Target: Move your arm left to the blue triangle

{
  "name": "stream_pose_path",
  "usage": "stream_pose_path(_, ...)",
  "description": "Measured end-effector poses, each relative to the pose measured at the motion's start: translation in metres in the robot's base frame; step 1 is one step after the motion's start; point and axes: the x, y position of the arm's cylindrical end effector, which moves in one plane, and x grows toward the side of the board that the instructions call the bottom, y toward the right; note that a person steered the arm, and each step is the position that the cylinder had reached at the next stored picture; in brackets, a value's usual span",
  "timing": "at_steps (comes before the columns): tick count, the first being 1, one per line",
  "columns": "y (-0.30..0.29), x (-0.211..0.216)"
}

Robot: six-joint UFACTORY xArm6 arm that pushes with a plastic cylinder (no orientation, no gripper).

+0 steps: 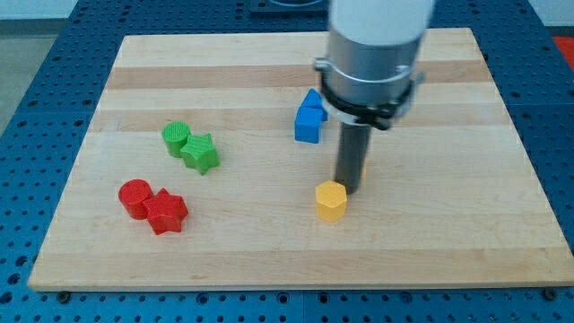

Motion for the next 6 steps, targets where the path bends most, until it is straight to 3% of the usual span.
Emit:
stream_pose_path(2,-0.015,0.002)
stream_pose_path(4,-0.103,-0.048)
stream_pose_path(6,-0.092,-0.126)
